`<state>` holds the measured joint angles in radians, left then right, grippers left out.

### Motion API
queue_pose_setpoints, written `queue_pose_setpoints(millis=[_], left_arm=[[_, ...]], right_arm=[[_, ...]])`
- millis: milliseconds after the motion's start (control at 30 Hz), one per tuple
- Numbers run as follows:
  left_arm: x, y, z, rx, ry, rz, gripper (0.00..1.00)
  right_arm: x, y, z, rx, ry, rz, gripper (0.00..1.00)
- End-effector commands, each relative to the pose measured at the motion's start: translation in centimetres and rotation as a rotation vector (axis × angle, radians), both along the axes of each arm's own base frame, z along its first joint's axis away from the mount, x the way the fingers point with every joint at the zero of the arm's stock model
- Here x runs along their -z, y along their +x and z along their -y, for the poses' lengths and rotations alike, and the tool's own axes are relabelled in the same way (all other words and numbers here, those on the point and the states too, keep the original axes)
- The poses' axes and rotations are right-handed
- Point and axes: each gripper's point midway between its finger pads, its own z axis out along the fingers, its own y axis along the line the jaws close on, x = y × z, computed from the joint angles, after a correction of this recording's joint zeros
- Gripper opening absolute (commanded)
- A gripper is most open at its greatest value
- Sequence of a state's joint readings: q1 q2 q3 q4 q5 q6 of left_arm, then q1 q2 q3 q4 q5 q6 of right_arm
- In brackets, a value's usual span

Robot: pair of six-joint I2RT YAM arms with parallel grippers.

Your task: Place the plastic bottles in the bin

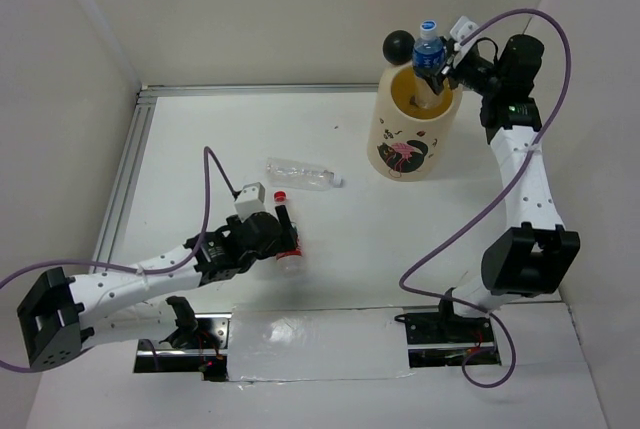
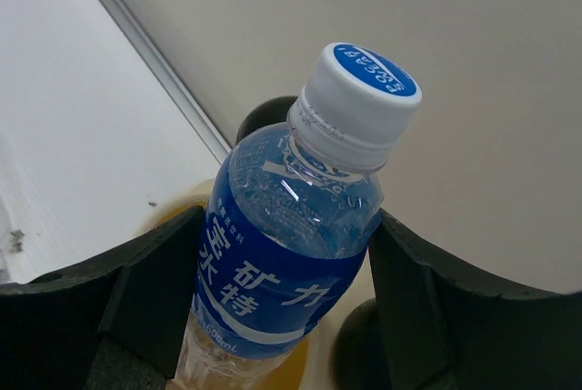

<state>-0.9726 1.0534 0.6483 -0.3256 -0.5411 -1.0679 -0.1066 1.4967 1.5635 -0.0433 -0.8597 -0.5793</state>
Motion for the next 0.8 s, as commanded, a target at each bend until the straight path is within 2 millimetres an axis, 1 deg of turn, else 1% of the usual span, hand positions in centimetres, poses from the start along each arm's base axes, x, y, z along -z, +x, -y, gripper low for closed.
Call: queue_pose_setpoints(millis=[0, 33, 67, 100, 133, 167, 200, 233, 267, 300, 367, 400, 467, 500, 533, 567, 600, 633, 667, 700, 767], left_arm=[[-0.3, 0.6, 0.6, 0.011, -0.004, 0.021, 0.99], [0.2, 0.7, 0.7, 0.011, 0.007, 0.013, 0.99], [0.5, 0.7, 0.7, 0.011, 0.015, 0.008, 0.99], [0.1, 0.8, 1.0, 0.011, 0.015, 0.008, 0.99], [0.2, 0.8, 1.0, 0.003, 0.017, -0.004, 0.99], [0.6, 1.3, 0.8, -0.014, 0.036, -0.008, 0.99], [0.5, 1.5, 0.8, -0.021, 0.051, -0.009, 0.99], [0.8, 1.4, 0.7, -0.021, 0.070, -0.022, 0.99], [1.3, 2.0, 0.5, -0.050, 0.089, -0.027, 0.99], [1.0, 2.8, 0.3, -0.069, 0.097, -0.019, 0.99], [1.2, 3.9, -0.3, -0.099, 0.116, -0.037, 0.99], [1.0, 4.7, -0.1, -0.103, 0.126, -0.034, 0.99], [1.1, 5.5, -0.1, -0.099, 0.144, -0.059, 0.99], [1.2, 6.1, -0.5, -0.116, 0.147, -0.088, 0.99], [0.4, 6.9, 0.0, -0.123, 0.137, -0.096, 0.99], [1.7, 7.1, -0.2, -0.121, 0.177, -0.140, 0.99], [2.5, 6.9, -0.8, -0.125, 0.199, -0.200, 0.99], [2.4, 7.2, -0.5, -0.121, 0.191, -0.222, 0.99], [3.6, 7.0, -0.5, -0.105, 0.216, -0.265, 0.99], [4.3, 6.4, -0.3, -0.086, 0.216, -0.304, 0.99], [4.9, 6.1, 0.1, -0.061, 0.221, -0.338, 0.99]], right_arm=[[-0.2, 0.9, 0.0, -0.014, -0.106, 0.115, 0.52], [0.2, 0.9, 0.0, -0.014, -0.112, 0.113, 0.59], [1.5, 1.1, 0.5, -0.007, -0.109, 0.080, 0.64], [2.0, 1.1, 0.8, -0.007, -0.108, 0.069, 0.76], [2.0, 0.8, 0.7, -0.007, -0.108, 0.069, 0.84], [1.1, 0.2, 0.7, -0.006, -0.110, 0.090, 0.88], [0.6, -0.3, 0.4, -0.019, -0.104, 0.095, 0.96], [0.4, -0.9, 0.1, -0.033, -0.094, 0.086, 1.00], [-0.2, -1.8, 0.0, -0.034, -0.075, 0.075, 1.00], [-1.0, -2.4, -0.3, -0.044, -0.062, 0.075, 1.00], [-1.9, -3.9, -0.7, -0.056, -0.042, 0.050, 1.00], [-2.4, -4.8, -1.1, -0.079, -0.031, 0.044, 1.00], [-2.9, -6.1, -1.4, -0.090, -0.031, 0.041, 1.00], [-3.0, -7.2, -1.6, -0.090, -0.012, 0.025, 1.00], [-2.7, -7.9, -1.8, -0.101, -0.010, 0.009, 1.00], [-2.6, -8.4, -1.8, -0.101, -0.009, 0.005, 1.00], [-2.3, -9.3, -2.0, -0.102, 0.011, -0.021, 1.00], [-2.3, -9.7, -2.1, -0.102, 0.020, -0.028, 1.00], [-2.1, -9.9, -1.8, -0.091, 0.028, -0.037, 1.00], [-1.3, -10.2, -1.8, -0.091, 0.041, -0.063, 1.00], [-1.1, -10.9, -1.6, -0.080, 0.050, -0.069, 1.00]])
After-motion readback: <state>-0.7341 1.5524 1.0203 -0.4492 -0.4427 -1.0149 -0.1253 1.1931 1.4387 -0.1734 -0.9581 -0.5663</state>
